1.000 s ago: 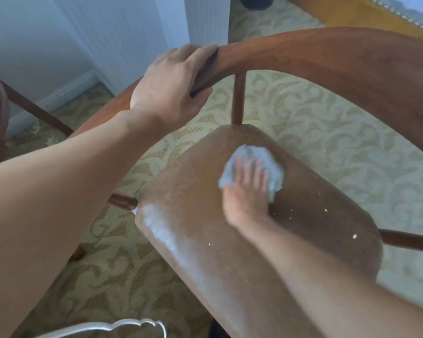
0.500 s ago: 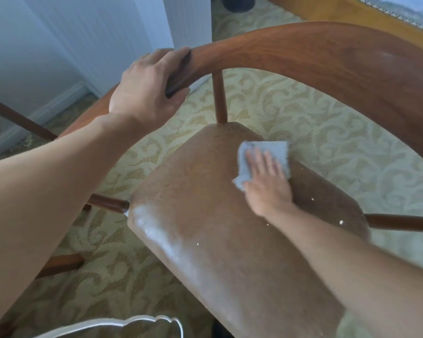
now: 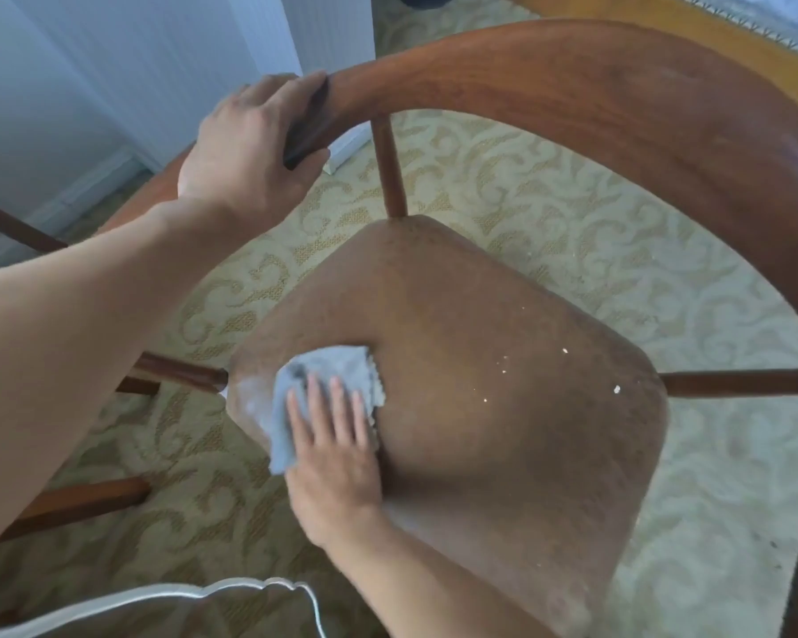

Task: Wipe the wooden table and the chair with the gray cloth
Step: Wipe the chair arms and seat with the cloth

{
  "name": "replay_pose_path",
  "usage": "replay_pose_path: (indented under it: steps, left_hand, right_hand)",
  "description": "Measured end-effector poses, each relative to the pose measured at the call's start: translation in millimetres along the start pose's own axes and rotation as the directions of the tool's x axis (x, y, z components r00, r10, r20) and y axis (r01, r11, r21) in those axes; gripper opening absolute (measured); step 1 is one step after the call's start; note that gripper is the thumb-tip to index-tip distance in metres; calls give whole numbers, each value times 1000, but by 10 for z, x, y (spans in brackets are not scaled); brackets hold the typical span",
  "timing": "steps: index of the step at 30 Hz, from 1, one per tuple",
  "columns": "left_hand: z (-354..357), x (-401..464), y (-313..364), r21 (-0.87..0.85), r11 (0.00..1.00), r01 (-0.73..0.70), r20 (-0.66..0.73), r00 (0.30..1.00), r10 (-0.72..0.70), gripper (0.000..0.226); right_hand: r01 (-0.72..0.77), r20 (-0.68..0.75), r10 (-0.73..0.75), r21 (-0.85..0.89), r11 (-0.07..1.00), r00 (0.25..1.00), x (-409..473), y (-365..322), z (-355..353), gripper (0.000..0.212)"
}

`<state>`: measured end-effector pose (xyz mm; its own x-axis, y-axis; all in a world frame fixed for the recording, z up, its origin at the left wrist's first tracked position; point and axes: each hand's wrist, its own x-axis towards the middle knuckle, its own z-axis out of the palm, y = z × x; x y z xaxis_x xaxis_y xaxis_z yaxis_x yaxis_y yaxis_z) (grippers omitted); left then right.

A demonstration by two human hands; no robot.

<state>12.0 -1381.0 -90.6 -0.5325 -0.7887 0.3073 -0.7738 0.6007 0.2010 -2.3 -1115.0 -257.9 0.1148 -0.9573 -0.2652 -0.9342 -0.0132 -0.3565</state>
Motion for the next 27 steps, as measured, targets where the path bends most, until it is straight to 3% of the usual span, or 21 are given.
replay_pose_path:
  steps: [3, 5, 9, 12, 14, 21, 27]
  left_hand:
    - [-13, -13, 19, 15, 1000, 9, 12, 1000, -9, 61]
    - [-21, -10, 23, 19, 1000, 12, 21, 1000, -12, 60]
    - [-44, -28, 50, 5, 1000, 29, 19, 999, -30, 57]
    - [-42, -29, 68, 12, 999, 30, 22, 999, -30, 57]
    - [-43, -34, 56, 11, 1000, 14, 27, 1000, -15, 58]
    - [-12, -41, 44, 9, 1000, -27, -5, 1000, 27, 58]
    - [-26, -37, 54, 27, 999, -24, 3, 1000, 24, 59]
  right_hand:
    - [99, 61, -96, -40, 994, 993, -95, 9, 32, 79]
    - [110, 85, -97, -167, 980, 992, -42, 352, -113, 76]
    - [-246, -76, 234, -312, 918, 969, 119, 1618, -616, 74]
    - [-468, -83, 462, -225, 854, 883, 53, 2456, -1003, 76]
    - [-529, -94, 521, -166, 832, 848, 7, 2627, -1048, 73]
    - [-494, -96, 486, -111, 862, 869, -30, 2027, -740, 76]
    - [-101, -19, 101, -43, 994, 995, -130, 722, -280, 76]
